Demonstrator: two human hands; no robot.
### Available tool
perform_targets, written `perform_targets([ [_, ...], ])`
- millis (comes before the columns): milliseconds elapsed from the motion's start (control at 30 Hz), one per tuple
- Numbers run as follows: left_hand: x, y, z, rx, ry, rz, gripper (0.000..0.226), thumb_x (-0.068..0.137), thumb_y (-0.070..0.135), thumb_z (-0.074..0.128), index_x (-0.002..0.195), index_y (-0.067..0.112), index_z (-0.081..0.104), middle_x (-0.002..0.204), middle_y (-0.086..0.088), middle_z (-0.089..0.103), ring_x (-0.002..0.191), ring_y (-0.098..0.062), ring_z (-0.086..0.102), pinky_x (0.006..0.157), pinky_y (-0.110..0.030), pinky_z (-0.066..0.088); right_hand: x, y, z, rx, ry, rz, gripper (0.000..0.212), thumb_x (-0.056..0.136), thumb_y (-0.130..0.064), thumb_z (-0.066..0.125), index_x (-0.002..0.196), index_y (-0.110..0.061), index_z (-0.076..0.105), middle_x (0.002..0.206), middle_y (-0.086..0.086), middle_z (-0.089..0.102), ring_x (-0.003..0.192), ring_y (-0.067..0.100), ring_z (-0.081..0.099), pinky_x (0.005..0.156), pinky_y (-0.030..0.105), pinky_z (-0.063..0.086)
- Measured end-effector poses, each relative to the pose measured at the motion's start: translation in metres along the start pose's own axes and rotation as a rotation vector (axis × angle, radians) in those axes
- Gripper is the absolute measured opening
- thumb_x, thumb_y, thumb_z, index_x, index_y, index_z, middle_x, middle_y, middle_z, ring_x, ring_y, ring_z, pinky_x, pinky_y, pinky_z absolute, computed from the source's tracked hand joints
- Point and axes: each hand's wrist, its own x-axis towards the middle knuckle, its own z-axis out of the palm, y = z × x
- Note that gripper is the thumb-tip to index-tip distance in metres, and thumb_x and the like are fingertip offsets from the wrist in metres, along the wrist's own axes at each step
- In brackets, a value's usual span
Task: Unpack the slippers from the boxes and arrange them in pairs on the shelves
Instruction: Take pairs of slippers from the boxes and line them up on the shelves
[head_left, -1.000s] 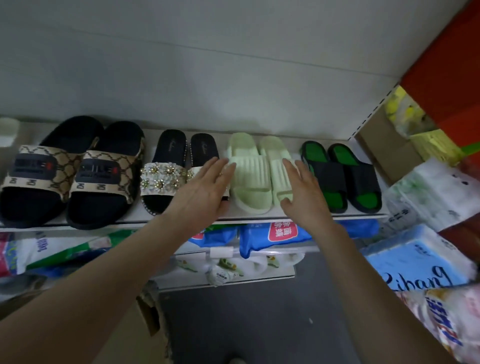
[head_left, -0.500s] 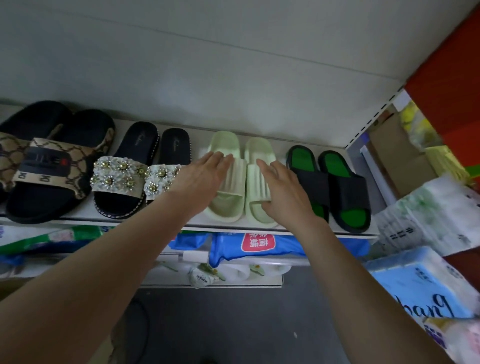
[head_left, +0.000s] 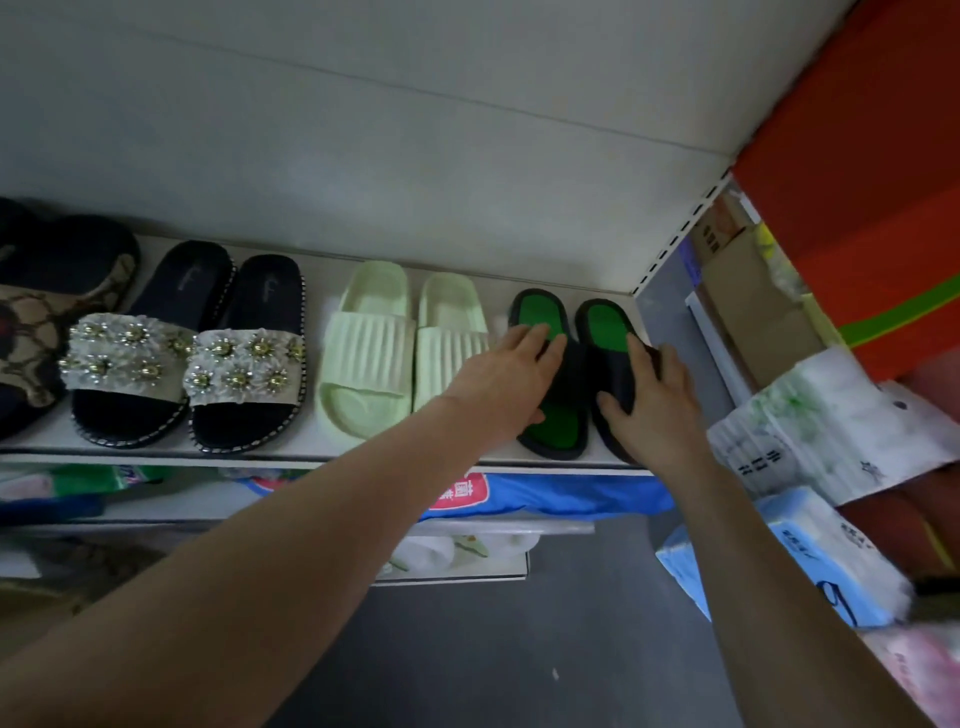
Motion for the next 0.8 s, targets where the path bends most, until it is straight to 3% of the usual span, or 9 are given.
perform_targets([
  [167, 0.026, 0.012, 0.014, 0.053, -0.034, -0.066, 0.086, 0.093, 0.019, 0.059, 0.153, 0.010, -0.002, 0.157, -0.017, 0.014, 0.145, -0.038, 0.013, 0.116, -0.042, 0.023, 0.011, 0.014, 0.012, 0.102, 0.002, -0.018, 0.061, 0.097, -0.036, 0.052, 0.151, -0.029, 0.026, 0.159, 0.013, 0.011, 0.136, 0.044, 0.032, 0.109, 0.051, 0.034],
  [400, 0.030, 0.006, 0.014, -0.010, -0.056, -0.014, 0.092, 0.089, 0.025, 0.065, 0.153, 0.014, -0.001, 0.159, -0.013, 0.011, 0.147, -0.032, 0.009, 0.119, -0.039, 0.019, 0.013, 0.008, 0.011, 0.066, -0.008, 0.009, 0.055, 0.101, -0.036, 0.042, 0.153, -0.030, 0.023, 0.160, 0.015, 0.009, 0.136, 0.046, 0.029, 0.109, 0.055, 0.033],
  [500, 0.013, -0.002, 0.006, 0.020, 0.031, 0.014, 0.091, 0.088, 0.035, 0.064, 0.154, 0.014, 0.003, 0.160, -0.011, 0.009, 0.148, -0.030, 0.007, 0.119, -0.040, 0.016, 0.009, 0.000, 0.007, 0.010, 0.030, 0.009, 0.056, 0.101, -0.032, 0.043, 0.153, -0.026, 0.026, 0.158, 0.018, 0.014, 0.138, 0.046, 0.026, 0.108, 0.056, 0.033],
  [633, -0.042, -0.040, -0.001, 0.064, 0.247, -0.100, 0.082, 0.082, 0.039, 0.069, 0.149, 0.014, 0.029, 0.154, -0.012, 0.029, 0.145, -0.035, 0.018, 0.118, -0.050, 0.017, -0.006, -0.035, 0.003, 0.018, 0.227, -0.231, 0.052, 0.097, -0.025, 0.051, 0.147, -0.015, 0.041, 0.151, 0.020, 0.036, 0.137, 0.041, 0.036, 0.110, 0.052, 0.035],
  [733, -0.086, -0.075, 0.004, 0.056, 0.211, -0.313, 0.083, 0.082, 0.047, 0.065, 0.150, 0.017, 0.027, 0.156, -0.011, 0.026, 0.145, -0.039, 0.015, 0.115, -0.058, 0.020, -0.016, -0.069, 0.012, 0.030, 0.151, -0.399, 0.054, 0.096, -0.038, 0.049, 0.146, -0.019, 0.042, 0.150, 0.015, 0.039, 0.137, 0.035, 0.038, 0.109, 0.051, 0.035],
  [800, -0.099, -0.087, 0.008, 0.044, 0.162, -0.350, 0.082, 0.085, 0.044, 0.064, 0.150, 0.017, 0.024, 0.158, -0.008, 0.021, 0.145, -0.041, 0.015, 0.111, -0.060, 0.027, -0.018, -0.084, 0.019, -0.036, 0.091, -0.439, 0.060, 0.094, -0.053, 0.042, 0.147, -0.025, 0.040, 0.150, 0.011, 0.040, 0.139, 0.034, 0.036, 0.109, 0.055, 0.032],
])
